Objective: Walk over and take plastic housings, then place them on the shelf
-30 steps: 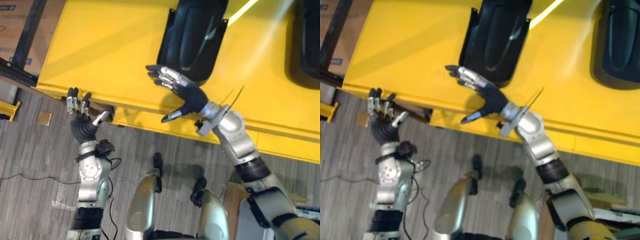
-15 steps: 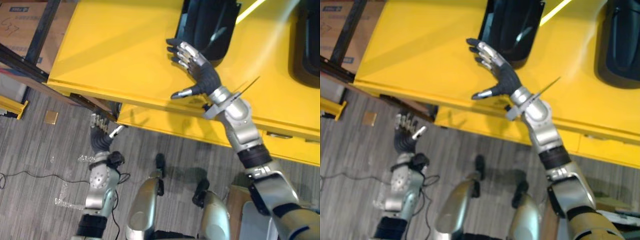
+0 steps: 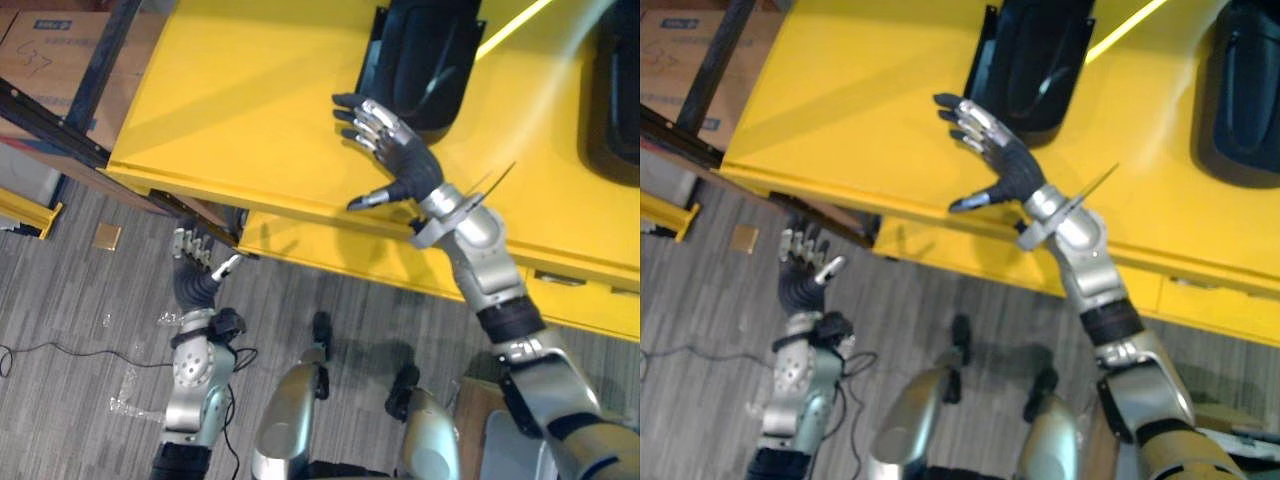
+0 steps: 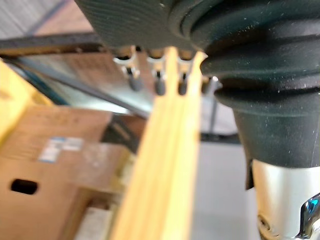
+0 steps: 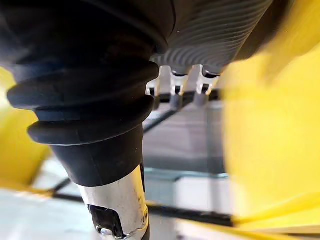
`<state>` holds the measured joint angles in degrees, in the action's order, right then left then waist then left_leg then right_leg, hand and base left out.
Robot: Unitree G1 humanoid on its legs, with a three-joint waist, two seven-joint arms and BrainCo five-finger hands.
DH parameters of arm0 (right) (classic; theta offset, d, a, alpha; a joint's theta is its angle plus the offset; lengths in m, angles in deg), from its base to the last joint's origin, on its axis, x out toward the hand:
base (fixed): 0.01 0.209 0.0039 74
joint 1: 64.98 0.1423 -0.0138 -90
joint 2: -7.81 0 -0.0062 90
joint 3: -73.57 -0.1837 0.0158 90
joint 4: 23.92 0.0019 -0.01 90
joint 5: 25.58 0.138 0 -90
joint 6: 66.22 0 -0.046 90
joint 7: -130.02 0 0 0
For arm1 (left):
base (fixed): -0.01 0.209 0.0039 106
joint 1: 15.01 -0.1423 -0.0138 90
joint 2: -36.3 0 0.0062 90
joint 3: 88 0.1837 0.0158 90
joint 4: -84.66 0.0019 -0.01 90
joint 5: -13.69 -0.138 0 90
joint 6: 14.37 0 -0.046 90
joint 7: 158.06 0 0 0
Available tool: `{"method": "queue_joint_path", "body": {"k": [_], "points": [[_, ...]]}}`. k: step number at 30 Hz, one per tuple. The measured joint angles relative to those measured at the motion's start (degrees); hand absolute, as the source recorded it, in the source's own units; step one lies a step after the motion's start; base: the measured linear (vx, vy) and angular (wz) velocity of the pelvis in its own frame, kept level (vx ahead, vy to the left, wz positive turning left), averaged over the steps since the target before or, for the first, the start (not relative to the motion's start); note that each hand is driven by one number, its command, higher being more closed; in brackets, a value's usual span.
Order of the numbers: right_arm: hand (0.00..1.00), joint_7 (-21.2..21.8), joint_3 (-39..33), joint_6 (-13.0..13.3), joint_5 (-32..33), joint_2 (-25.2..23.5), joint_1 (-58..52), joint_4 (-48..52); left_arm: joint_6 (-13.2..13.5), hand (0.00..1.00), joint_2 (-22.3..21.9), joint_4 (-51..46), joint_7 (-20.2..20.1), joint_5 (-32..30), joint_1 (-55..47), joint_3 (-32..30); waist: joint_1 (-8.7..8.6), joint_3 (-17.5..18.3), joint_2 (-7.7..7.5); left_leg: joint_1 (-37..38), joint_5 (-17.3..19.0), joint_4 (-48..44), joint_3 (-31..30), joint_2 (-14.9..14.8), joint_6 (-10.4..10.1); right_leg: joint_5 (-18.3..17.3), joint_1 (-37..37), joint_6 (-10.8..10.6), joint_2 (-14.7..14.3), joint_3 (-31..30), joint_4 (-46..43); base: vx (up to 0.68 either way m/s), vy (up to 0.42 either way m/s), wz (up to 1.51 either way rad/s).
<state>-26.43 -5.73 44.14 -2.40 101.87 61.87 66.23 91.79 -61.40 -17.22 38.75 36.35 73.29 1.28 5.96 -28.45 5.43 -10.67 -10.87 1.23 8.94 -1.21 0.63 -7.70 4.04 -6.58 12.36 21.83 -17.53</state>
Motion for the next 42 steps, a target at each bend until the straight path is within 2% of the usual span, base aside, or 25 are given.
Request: {"method": "queue_joint_path", "body": {"k": [1, 3, 5, 6, 7, 10, 13, 15, 17, 19, 20, 23, 27, 28, 29, 33, 34, 36, 38, 39, 40, 42], "points": [[0.00, -0.3, -0.9, 0.0, 0.7, -0.6, -0.2, 1.5, 0.0, 0.00, -0.1, -0.5, -0.2, 0.0, -0.3, -0.5, -0.22, 0.6, -0.24, 0.7, 0.0, 0.7, 0.3, 0.0, 0.0, 0.2, -0.6, -0.2, -0.3, -0.1, 0.7, 0.13, -0.030, -0.12], [0.00, -2.8, -5.4, 0.0, 1.9, -2.5, -2.2, 6.7, 0.0, 0.00, -0.1, -0.7, -1.1, 0.0, -0.8, -0.9, -0.54, 5.1, -1.02, 2.0, -0.2, 3.3, 1.1, 0.0, -0.2, 1.5, -1.8, -0.4, -1.1, -0.4, 4.3, 0.15, -0.033, -0.17], [0.00, -5.1, -9.7, 0.0, 3.1, -4.0, -4.4, 9.7, -0.1, 0.00, -0.2, -1.3, -2.1, -0.1, -0.7, -0.9, -1.35, 7.9, -2.27, 3.5, 0.4, 3.4, 1.8, 0.2, -0.1, 2.4, -4.4, -0.7, -1.4, -0.5, 7.5, 0.16, -0.019, -0.20], [0.00, -6.5, -12.2, -0.2, 3.1, -4.9, -6.0, 11.1, -0.1, 0.00, -0.2, -1.8, -2.3, -0.2, -0.8, -0.9, -1.65, 10.0, -3.47, 4.5, 1.0, 3.4, 2.8, 0.2, -0.2, 2.9, -5.4, -0.8, -1.6, -1.4, 9.1, 0.15, -0.020, -0.33], [0.00, -8.0, -14.1, -0.4, 2.9, -5.2, -7.7, 12.3, -0.3, 0.00, -0.3, -2.0, -2.4, -0.3, -0.8, -0.9, -2.29, 11.9, -4.34, 5.6, 1.6, 3.5, 3.6, 0.2, -0.3, 3.3, -6.7, -0.9, -1.7, -1.8, 10.6, 0.15, -0.022, -0.36], [0.00, -12.3, -18.6, -1.0, 1.8, -5.1, -12.8, 14.8, -0.8, 0.00, -0.6, -2.0, -3.4, -0.8, -0.5, -0.8, -4.53, 15.5, -5.51, 7.9, 2.4, 3.9, 5.2, 0.2, -0.7, 3.7, -8.8, -0.9, -1.8, -3.2, 12.1, 0.11, -0.016, -0.30], [0.00, -15.8, -23.4, -1.5, 0.6, -4.9, -17.8, 15.2, -0.9, 0.00, -1.9, -2.0, -4.1, -1.2, -0.6, -0.8, -5.81, 16.9, -5.30, 9.3, 2.8, 3.9, 6.6, -0.2, -1.0, 3.8, -9.3, -0.7, -2.1, -4.7, 12.2, 0.02, -0.012, -0.31], [0.00, -18.8, -27.7, -2.1, 0.1, -4.9, -24.6, 15.2, -0.9, 0.00, -2.8, -2.0, -4.3, -1.3, -0.7, -0.8, -7.04, 18.0, -4.57, 9.9, 2.9, 3.9, 7.7, -0.9, -1.1, 4.4, -9.3, -0.2, -2.7, -5.7, 12.6, -0.03, -0.003, -0.29], [0.00, -21.2, -30.5, -2.2, -1.1, -5.4, -29.9, 15.2, -0.8, 0.00, -3.0, -1.9, -4.4, -1.4, -0.8, -1.0, -7.50, 18.3, -4.00, 10.6, 3.2, 4.0, 9.4, -1.5, -1.5, 5.2, -9.3, 0.0, -3.2, -7.4, 13.4, -0.06, 0.011, -0.45], [0.00, -23.3, -32.1, -2.3, -1.8, -7.0, -34.4, 15.3, -0.8, 0.00, -4.3, -1.9, -4.5, -2.3, -1.4, -1.9, -8.97, 19.1, -3.52, 10.9, 3.4, 4.0, 10.5, -1.9, -1.7, 5.4, -9.0, 0.2, -3.5, -8.2, 14.2, -0.07, 0.024, -0.39], [0.00, -25.1, -32.7, -2.7, -2.6, -8.4, -37.2, 15.4, -0.8, 0.00, -5.1, -2.0, -4.7, -3.1, -2.3, -2.5, -10.25, 19.5, -3.23, 11.0, 3.4, 4.0, 11.1, -2.1, -1.7, 5.5, -8.7, 0.4, -3.6, -8.9, 14.7, -0.06, 0.032, -0.41], [0.00, -32.2, -33.7, -3.6, -8.5, -12.4, -43.6, 15.4, -0.8, 0.00, -6.2, -2.0, -5.5, -3.5, -4.5, -2.6, -11.58, 20.0, -2.97, 11.6, 3.5, 4.0, 14.1, -2.8, -1.9, 6.0, -7.7, 0.4, -4.2, -11.8, 15.4, -0.04, 0.023, -0.53], [0.00, -39.7, -34.2, -4.1, -9.9, -17.3, -50.6, 16.2, -0.9, 0.00, -6.6, -2.1, -5.8, -3.5, -6.0, -1.0, -13.43, 20.0, -3.42, 12.2, 3.8, 4.0, 19.2, -3.9, -2.2, 7.1, -5.7, 0.0, -5.0, -16.4, 16.3, -0.02, 0.018, -0.58], [0.00, -40.1, -34.2, -4.1, -10.0, -17.9, -51.7, 16.8, -1.0, 0.00, -6.6, -2.2, -5.8, -3.5, -6.2, -0.4, -13.44, 20.0, -3.42, 12.7, 4.0, 4.0, 20.2, -4.0, -2.4, 7.4, -5.7, 0.0, -5.1, -17.5, 16.5, 0.00, 0.019, -0.76], [0.00, -40.2, -34.0, -4.1, -9.9, -19.2, -53.8, 18.1, -1.4, 0.00, -6.6, -2.8, -5.7, -3.4, -7.1, 1.0, -13.97, 20.1, -4.25, 13.7, 4.4, 4.0, 22.0, -4.2, -2.7, 7.9, -5.5, -0.2, -5.3, -19.1, 16.8, 0.01, 0.023, -0.66], [0.00, -39.4, -33.5, -2.9, -9.1, -20.9, -58.5, 21.6, -2.8, 0.00, -6.7, -4.0, -5.6, -3.4, -8.9, 6.6, -15.38, 21.3, -5.71, 16.1, 5.7, 3.9, 26.9, -5.0, -3.8, 8.0, -4.6, -0.4, -6.2, -23.9, 16.6, 0.02, 0.021, -0.83], [0.00, -38.2, -32.7, -2.2, -7.9, -21.0, -59.3, 22.2, -3.2, 0.00, -6.9, -5.0, -5.3, -3.4, -9.6, 8.4, -16.18, 21.6, -6.58, 17.1, 6.1, 3.9, 28.7, -5.3, -4.3, 8.0, -3.9, -0.4, -6.7, -25.8, 15.9, 0.03, 0.008, -0.67], [0.00, -36.1, -31.7, -0.8, -5.8, -21.0, -59.5, 22.3, -4.0, 0.00, -7.4, -5.6, -4.1, -3.5, -9.7, 9.5, -16.25, 22.1, -7.21, 17.7, 6.6, 3.8, 29.2, -5.2, -4.9, 8.0, -3.0, -0.3, -7.2, -27.7, 15.3, 0.02, 0.003, -0.63], [0.00, -34.4, -29.2, -0.4, -5.2, -20.9, -59.4, 23.1, -4.1, 0.00, -7.8, -6.8, -3.4, -3.5, -10.1, 9.3, -15.76, 22.4, -7.42, 17.5, 7.6, 3.3, 25.6, -3.9, -5.2, 8.4, -1.8, 0.0, -7.5, -29.7, 14.5, 0.03, 0.010, -0.54], [0.00, -33.3, -26.2, -0.3, -5.0, -20.9, -58.7, 23.8, -4.1, 0.00, -7.8, -8.1, -3.0, -3.6, -11.0, 8.7, -14.52, 22.3, -7.54, 15.8, 10.4, -0.3, 18.5, -2.9, -5.0, 8.7, -1.1, 0.0, -7.8, -31.7, 14.2, 0.02, 0.014, -0.60], [0.00, -32.9, -24.5, -0.2, -4.7, -20.7, -58.0, 23.8, -4.1, 0.00, -7.7, -8.8, -2.8, -3.7, -11.5, 8.4, -13.88, 22.3, -7.48, 14.4, 12.3, -3.1, 15.1, -2.7, -4.5, 8.7, -0.9, 0.1, -8.1, -32.8, 14.2, 0.01, 0.026, -0.84], [0.00, -32.3, -18.7, -0.1, -4.2, -19.4, -53.8, 23.3, -4.1, 0.00, -7.7, -12.4, -2.2, -4.3, -14.3, 7.1, -10.94, 22.6, -6.39, 9.0, 20.7, -15.9, 4.5, -2.7, -3.6, 9.4, 0.3, 0.7, -9.9, -36.3, 14.1, 0.00, 0.064, -0.84]]}}
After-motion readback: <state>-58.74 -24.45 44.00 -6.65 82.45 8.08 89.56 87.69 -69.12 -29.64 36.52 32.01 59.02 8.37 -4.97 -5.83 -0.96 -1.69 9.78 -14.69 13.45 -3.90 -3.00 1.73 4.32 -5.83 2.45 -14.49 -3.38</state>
